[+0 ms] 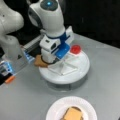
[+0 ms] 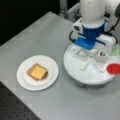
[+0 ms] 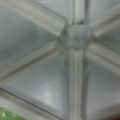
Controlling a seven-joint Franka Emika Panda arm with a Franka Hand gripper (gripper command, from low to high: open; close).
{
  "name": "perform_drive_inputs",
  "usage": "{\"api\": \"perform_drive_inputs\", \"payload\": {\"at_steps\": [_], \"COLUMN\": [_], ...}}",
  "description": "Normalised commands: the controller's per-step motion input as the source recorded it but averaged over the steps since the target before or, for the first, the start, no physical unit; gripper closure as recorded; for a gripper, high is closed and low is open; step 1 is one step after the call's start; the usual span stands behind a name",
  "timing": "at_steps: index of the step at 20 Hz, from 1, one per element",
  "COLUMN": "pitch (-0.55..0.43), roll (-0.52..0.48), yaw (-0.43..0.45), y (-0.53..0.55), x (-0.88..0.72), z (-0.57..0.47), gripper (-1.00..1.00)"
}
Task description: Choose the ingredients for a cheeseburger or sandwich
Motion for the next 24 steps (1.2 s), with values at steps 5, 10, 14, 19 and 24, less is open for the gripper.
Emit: {"api": "perform_drive_inputs", "payload": {"at_steps": [5,10,14,19,24], "pitch": [-0.078,-0.065,-0.088,-0.076,-0.076], "roll": [-0.166,-0.186,-0.184,-0.155,-0.127], "yaw": [0.154,0.188,0.170,0.126,0.087], "y": [0.02,0.00,0.00,0.04,0.07], "x": [-0.02,0.03,0.08,0.01,-0.03], "z": [-0.08,-0.15,-0.18,-0.10,-0.04], "gripper": [-1.00,-1.00,-1.00,-1.00,-1.00]}}
